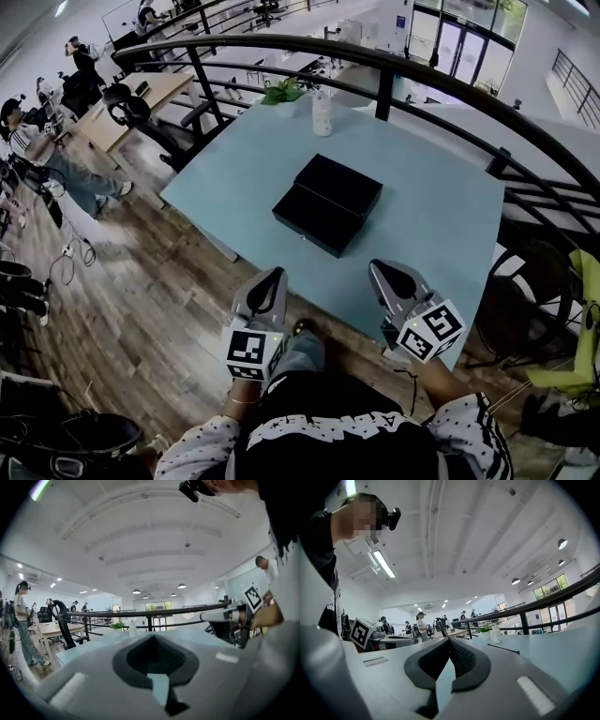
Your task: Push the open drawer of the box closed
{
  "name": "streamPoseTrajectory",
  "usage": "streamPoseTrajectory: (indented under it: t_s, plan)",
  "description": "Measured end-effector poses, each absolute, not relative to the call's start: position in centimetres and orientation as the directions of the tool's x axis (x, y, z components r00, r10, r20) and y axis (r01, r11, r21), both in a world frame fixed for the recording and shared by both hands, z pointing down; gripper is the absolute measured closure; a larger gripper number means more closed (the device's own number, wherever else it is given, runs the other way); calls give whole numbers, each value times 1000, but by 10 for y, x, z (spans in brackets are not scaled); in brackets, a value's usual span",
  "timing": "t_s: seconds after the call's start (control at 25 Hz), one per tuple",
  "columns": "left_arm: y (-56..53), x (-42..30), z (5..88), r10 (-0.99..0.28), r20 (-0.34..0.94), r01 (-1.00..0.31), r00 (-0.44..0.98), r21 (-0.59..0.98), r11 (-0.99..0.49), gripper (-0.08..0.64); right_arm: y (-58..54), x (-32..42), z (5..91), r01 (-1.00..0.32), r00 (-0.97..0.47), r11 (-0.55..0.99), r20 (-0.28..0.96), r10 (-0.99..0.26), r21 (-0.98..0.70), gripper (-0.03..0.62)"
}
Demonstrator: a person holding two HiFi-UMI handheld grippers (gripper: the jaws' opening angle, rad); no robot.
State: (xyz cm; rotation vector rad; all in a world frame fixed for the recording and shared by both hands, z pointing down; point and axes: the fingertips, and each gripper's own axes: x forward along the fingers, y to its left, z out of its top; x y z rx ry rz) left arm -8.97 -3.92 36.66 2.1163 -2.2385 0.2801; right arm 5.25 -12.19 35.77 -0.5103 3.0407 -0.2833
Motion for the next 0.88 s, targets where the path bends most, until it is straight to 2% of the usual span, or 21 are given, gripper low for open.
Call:
streamPoseTrajectory:
  t_s: [0.88]
  plan:
    - [-158,-184,401,-972,203,-991,120,-40,-131,560,-244,-36,371,-556,-831,824,81,-550,-114,589]
